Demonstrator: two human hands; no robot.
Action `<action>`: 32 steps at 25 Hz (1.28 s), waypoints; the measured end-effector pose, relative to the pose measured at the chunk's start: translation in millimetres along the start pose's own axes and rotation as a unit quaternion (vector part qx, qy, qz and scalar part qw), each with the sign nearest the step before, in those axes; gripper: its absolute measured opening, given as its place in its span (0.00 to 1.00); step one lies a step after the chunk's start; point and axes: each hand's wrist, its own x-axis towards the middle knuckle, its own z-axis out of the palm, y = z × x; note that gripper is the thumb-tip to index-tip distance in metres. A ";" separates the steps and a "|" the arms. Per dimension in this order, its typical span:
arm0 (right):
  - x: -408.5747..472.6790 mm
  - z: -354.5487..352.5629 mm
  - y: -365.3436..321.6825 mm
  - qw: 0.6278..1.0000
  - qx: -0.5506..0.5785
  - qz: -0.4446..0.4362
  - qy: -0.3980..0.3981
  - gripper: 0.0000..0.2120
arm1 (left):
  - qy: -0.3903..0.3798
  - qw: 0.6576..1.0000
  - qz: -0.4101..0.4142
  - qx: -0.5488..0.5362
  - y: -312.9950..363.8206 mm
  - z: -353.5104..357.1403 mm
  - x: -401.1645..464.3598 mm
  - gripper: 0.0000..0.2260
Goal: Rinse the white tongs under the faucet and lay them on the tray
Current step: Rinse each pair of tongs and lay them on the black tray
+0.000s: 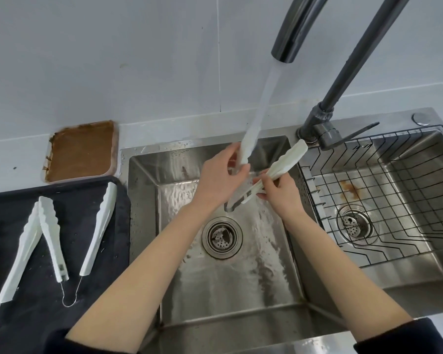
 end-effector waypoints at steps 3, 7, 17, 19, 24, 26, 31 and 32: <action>-1.7 6.3 -7.1 0.997 -0.075 -0.031 -0.001 0.07 | 0.023 0.997 -0.072 -0.034 -9.7 -12.6 -5.8 0.18; -11.5 20.5 -22.9 0.982 -0.162 -0.091 -0.047 0.13 | 0.064 0.984 -0.151 -0.074 -29.1 -25.9 -10.4 0.15; -8.6 18.7 -46.4 0.991 -0.106 -0.078 -0.035 0.12 | 0.018 0.970 -0.187 -0.152 -24.4 -34.5 -3.4 0.17; -6.3 18.8 -48.3 0.994 -0.082 -0.072 -0.025 0.13 | 0.010 0.965 -0.187 -0.182 -22.7 -32.2 -2.5 0.19; 1.1 15.5 -44.5 0.999 0.043 -0.003 -0.030 0.17 | -0.044 0.972 -0.167 -0.160 -22.8 -24.4 -6.0 0.27; 1.8 12.4 -38.9 0.993 0.103 0.038 -0.033 0.17 | -0.051 0.965 -0.172 -0.189 -18.3 -20.4 -10.7 0.27; -0.5 0.3 -37.6 0.976 0.191 0.099 -0.046 0.17 | -0.036 0.917 -0.251 -0.309 -5.8 -10.2 -17.1 0.19; -0.1 -3.2 -39.1 0.974 0.201 0.094 -0.040 0.17 | -0.032 0.905 -0.263 -0.333 -2.9 -7.5 -14.1 0.18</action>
